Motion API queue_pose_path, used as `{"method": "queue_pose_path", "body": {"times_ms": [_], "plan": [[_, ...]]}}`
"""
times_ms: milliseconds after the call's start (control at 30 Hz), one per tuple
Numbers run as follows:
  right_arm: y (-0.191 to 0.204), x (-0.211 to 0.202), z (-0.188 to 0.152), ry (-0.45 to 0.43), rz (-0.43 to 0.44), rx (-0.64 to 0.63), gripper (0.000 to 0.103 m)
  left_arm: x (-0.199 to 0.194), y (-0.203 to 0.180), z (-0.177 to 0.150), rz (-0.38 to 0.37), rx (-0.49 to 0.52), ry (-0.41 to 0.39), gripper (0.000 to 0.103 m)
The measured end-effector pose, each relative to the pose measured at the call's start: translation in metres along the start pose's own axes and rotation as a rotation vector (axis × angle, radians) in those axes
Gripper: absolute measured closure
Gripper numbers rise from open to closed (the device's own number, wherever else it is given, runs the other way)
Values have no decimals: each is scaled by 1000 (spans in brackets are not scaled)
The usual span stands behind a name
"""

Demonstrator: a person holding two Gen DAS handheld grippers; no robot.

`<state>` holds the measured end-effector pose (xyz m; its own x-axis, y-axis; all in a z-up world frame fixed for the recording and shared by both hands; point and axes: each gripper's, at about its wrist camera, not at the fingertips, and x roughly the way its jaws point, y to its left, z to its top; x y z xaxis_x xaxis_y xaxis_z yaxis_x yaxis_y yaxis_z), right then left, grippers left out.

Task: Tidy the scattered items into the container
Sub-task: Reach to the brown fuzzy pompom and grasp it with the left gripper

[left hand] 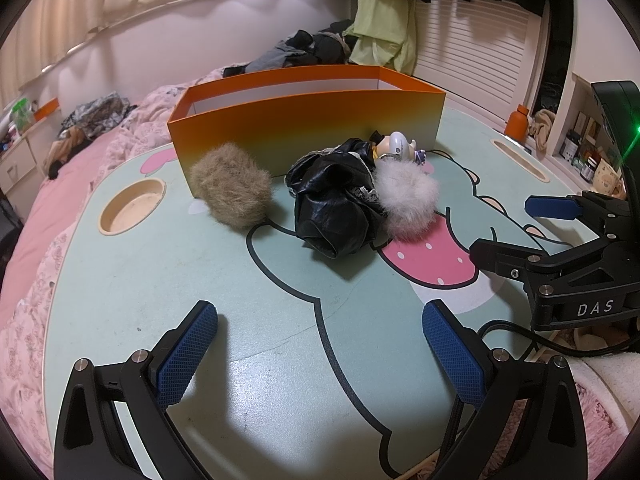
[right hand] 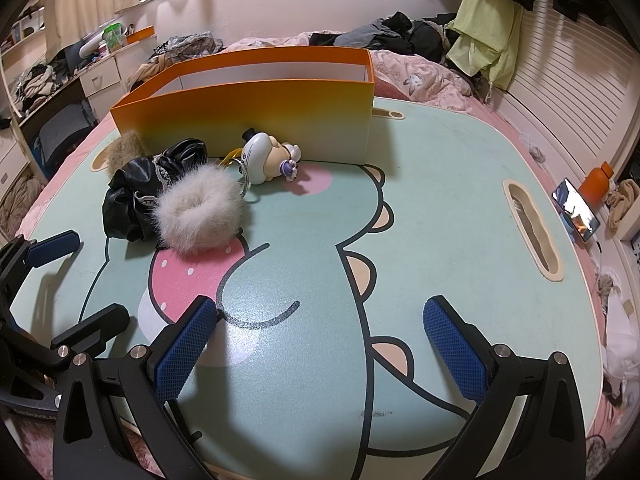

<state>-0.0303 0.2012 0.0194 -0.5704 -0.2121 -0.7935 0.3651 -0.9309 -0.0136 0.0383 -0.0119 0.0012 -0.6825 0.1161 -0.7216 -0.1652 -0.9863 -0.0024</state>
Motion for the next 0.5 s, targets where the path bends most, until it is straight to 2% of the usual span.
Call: {"method": "queue_pose_path", "body": {"times_ms": [333,500], "plan": [[0,0,-1,-1,2,2,0,-3,-3,3,-29,-12,-4,1],[2,0,3,-1,2,2,0,-21,15,18,-25,-37,-104,1]]}}
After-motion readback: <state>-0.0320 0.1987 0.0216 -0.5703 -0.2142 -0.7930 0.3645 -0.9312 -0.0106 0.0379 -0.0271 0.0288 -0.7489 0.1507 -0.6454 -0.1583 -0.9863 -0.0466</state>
